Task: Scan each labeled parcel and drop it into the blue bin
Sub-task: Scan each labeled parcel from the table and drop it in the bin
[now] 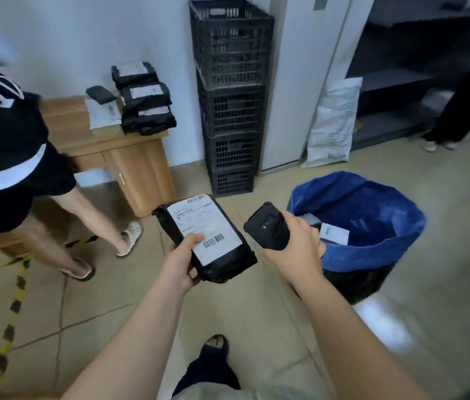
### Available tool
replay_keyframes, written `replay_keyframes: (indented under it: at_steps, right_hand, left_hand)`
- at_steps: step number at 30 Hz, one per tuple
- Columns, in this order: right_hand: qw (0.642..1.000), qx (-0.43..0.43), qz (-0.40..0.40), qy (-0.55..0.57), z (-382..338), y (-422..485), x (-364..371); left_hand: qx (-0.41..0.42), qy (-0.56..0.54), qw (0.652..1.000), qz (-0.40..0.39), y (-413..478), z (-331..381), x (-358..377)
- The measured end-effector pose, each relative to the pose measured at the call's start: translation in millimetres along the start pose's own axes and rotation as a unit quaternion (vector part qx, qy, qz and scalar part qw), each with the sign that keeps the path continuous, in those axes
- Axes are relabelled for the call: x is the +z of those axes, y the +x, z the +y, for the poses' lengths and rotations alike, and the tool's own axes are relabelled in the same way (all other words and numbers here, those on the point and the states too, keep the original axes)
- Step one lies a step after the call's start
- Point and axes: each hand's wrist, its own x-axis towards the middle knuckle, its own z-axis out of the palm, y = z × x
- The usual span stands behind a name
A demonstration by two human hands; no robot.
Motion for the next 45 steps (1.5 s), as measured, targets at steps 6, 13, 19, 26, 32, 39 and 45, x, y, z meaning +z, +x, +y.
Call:
replay_keyframes:
  at_steps: [6,13,19,26,32,39,45]
  right_hand:
    - [0.996,0.069,0.06,0.01,-0.1,90.1,-16.4]
    - [0.972,0.204,0.115,0.033,39.5,149.2,-21.1]
    - [0.929,0.299,0.194,0.096,124.9,177.3,-63.6]
    - [0.935,0.309,0.16,0.063,202.6,258.0,-81.9]
    - [0.931,0.339,0.124,0.06,279.5,323.4,-103.4]
    - [0.918,0.382,0.073,0.081,344.1,372.6,-79.3]
    - [0.897,0.431,0.028,0.094,388.0,398.4,-9.5]
  left_hand:
    - [-0.02,0.079,0.994,-0.077,86.6,74.7,91.4]
    - [-0.039,0.161,0.974,-0.157,158.5,88.4,188.7]
    - [-0.082,0.218,0.957,-0.174,198.3,56.6,258.2]
    - [-0.123,0.266,0.943,-0.158,241.9,17.2,365.4]
    - [-0.106,0.311,0.932,-0.152,277.6,-10.5,458.5]
    - [-0.113,0.374,0.909,-0.146,329.8,-68.7,513.0]
    - [-0.137,0.43,0.887,-0.095,388.2,-123.0,528.0]
